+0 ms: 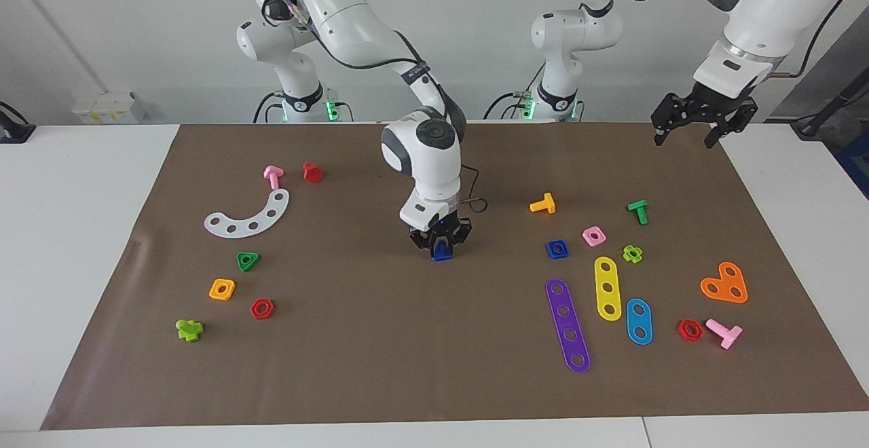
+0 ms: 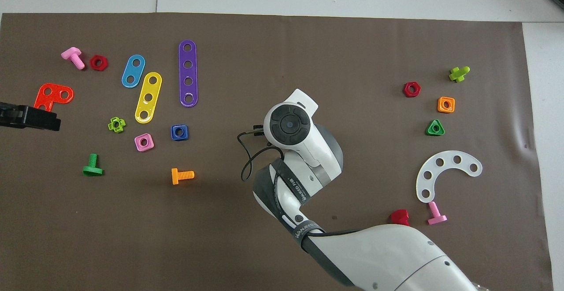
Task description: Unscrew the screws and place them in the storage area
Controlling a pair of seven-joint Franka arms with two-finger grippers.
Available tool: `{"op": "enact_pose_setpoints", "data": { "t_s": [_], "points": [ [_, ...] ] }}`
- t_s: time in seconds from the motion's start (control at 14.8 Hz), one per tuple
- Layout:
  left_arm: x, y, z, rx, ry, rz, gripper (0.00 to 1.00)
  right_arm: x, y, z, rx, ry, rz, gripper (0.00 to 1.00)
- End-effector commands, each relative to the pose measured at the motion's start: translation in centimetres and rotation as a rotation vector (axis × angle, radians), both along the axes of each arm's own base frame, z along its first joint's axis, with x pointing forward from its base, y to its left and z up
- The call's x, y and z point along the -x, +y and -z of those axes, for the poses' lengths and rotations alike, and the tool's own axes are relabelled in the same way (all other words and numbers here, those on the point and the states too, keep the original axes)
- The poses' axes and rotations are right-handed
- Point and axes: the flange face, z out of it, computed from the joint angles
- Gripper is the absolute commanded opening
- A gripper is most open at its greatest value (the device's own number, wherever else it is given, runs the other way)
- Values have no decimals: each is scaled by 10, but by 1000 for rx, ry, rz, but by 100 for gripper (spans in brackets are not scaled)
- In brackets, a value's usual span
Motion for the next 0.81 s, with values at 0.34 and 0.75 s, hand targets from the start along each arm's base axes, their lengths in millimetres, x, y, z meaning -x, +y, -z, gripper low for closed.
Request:
{"op": "enact_pose_setpoints", "data": {
  "t_s": [0.34,0.75],
  "points": [
    [10,2,-2,4,3,0,100,0,-8,-20,15,6,22,0],
    [10,3,-2,4,3,-2,100,-29,-121,-132,0,-7,152,0]
  ]
}}
